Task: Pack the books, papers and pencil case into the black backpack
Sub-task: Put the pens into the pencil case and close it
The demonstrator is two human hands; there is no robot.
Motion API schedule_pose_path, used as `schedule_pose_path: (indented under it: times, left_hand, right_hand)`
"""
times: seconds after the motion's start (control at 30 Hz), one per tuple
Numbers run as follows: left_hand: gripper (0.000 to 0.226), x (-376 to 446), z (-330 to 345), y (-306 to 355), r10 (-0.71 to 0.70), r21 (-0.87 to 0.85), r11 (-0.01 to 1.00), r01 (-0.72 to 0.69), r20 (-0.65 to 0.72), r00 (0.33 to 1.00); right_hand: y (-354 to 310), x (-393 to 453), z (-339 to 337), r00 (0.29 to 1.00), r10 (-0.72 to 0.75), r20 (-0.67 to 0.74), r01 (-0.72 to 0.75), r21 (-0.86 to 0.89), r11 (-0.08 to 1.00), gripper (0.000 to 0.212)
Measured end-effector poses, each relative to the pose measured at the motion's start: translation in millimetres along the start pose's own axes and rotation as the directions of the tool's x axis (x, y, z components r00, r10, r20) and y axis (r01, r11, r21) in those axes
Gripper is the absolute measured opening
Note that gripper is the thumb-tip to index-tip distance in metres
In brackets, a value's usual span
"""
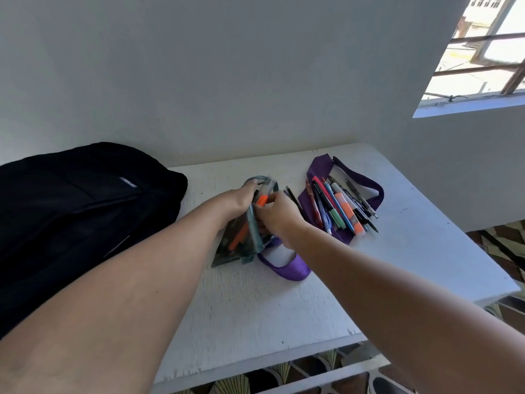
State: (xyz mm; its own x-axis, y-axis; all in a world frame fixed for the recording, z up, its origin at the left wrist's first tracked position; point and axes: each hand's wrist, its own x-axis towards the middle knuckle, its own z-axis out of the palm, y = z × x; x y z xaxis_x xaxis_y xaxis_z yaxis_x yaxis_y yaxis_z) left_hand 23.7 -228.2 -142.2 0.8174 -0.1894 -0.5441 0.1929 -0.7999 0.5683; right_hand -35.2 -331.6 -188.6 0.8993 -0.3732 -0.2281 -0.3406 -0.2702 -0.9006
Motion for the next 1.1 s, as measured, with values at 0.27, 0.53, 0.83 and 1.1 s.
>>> schedule_pose_path:
  times: [0.27,0.53,0.83,1.1]
  left_hand:
    - [0.099,3,-5,0,0.011,0.052,0.999,-0.008,-0.059,0.998]
    - [0.102,5,-6,0,0.034,0.081,0.996,-0.025,-0.105,0.994]
    - [0.091,12,1,2,0.05,0.183,0.983,-0.023,-0.145,0.988]
    - [0.093,17,0,1,0.059,0.221,0.975,-0.036,-0.102,0.993]
  right_hand:
    - [1,4,-3,0.994,-0.018,0.104,0.021,-0.033,0.999,0.052]
    - [1,11,-2,0.993,0.033,0.11,-0.056,0.211,0.976,0.02]
    - [-8,21,-15,0.986,-0.167,0.008,0.167,0.007,0.986,0.011]
    - [6,42,-77,0.971,-0.22,-0.099,0.079,-0.73,0.679,0.031]
